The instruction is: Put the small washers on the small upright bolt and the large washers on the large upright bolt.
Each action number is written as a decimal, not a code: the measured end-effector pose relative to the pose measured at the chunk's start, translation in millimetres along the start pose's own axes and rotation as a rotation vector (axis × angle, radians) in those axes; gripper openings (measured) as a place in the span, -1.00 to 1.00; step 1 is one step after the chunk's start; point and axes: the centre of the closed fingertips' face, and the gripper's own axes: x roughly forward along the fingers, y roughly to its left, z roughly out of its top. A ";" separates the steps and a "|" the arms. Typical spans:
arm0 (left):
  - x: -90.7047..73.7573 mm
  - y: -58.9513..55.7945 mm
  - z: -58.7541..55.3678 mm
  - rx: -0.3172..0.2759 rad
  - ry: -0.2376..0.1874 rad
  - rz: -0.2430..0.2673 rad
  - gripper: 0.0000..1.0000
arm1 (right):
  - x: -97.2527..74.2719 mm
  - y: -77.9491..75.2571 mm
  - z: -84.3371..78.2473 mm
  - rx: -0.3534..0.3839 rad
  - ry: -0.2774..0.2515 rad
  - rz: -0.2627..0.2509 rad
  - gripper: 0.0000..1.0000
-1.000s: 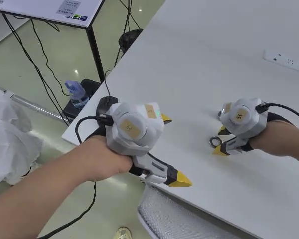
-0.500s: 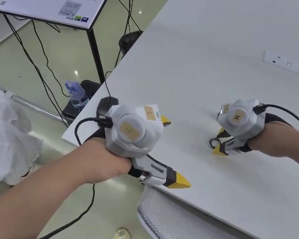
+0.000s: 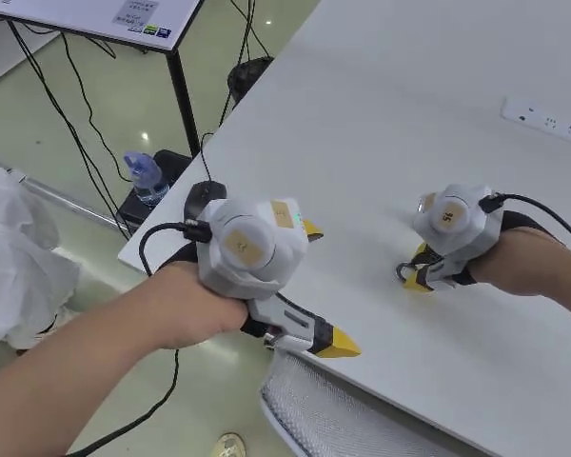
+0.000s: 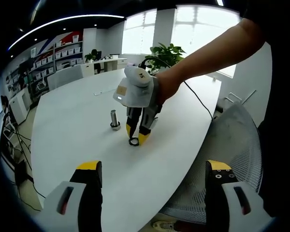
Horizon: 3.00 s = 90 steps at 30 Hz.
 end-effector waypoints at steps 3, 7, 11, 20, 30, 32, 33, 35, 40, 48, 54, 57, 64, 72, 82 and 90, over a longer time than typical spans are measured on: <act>-0.1 -0.5 1.1 0.001 -0.001 -0.001 0.76 | -0.8 1.2 0.6 0.003 0.001 -0.001 -0.58; -0.1 -1.3 3.0 0.004 -0.001 -0.002 0.75 | -2.1 2.2 0.5 0.007 0.001 -0.002 -0.58; -0.1 -0.9 3.3 0.005 0.000 -0.001 0.75 | -5.3 2.0 -2.8 0.023 0.006 0.001 -0.58; -0.3 -0.9 4.4 0.007 -0.004 0.000 0.76 | -22.9 -4.4 -15.4 0.036 0.024 -0.008 -0.58; 2.9 -2.6 5.4 0.010 -0.007 0.003 0.79 | -57.2 -19.1 -21.5 0.063 0.013 -0.052 -0.57; 3.7 -3.6 6.4 0.010 -0.007 0.003 0.79 | -63.0 -23.4 -22.9 0.066 0.015 -0.062 -0.57; 3.9 -4.1 6.8 0.011 -0.007 0.002 0.79 | -64.9 -24.8 -23.5 0.070 0.016 -0.062 -0.57; 4.3 -4.6 7.5 0.013 -0.007 0.003 0.79 | -70.2 -29.4 -24.1 0.071 0.017 -0.071 -0.57; 4.5 -4.7 6.3 0.007 -0.002 0.005 0.77 | -81.3 -41.9 -20.3 0.075 0.015 -0.089 -0.57; 2.9 -2.9 4.7 0.008 0.002 0.010 0.77 | -90.2 -62.1 -12.3 0.085 -0.002 -0.119 -0.57; 3.5 0.0 5.8 0.011 0.004 0.011 0.77 | -93.3 -74.5 -4.6 0.100 -0.026 -0.128 -0.57; 4.9 -0.3 5.6 0.012 0.007 0.004 0.77 | -91.9 -78.9 -0.4 0.103 -0.030 -0.126 -0.57; 4.6 5.3 5.3 0.012 0.008 0.007 0.77 | -82.6 -84.9 9.3 0.105 -0.036 -0.117 -0.57; 2.3 9.5 5.1 0.010 0.011 0.011 0.76 | -70.0 -92.2 13.2 0.088 -0.030 -0.112 -0.57; 1.8 10.7 1.0 -0.003 0.015 0.009 0.75 | -59.4 -94.2 13.4 0.086 -0.015 -0.099 -0.57; 1.8 15.2 -0.6 -0.010 0.017 0.012 0.75 | -49.6 -94.6 11.2 0.080 0.005 -0.087 -0.57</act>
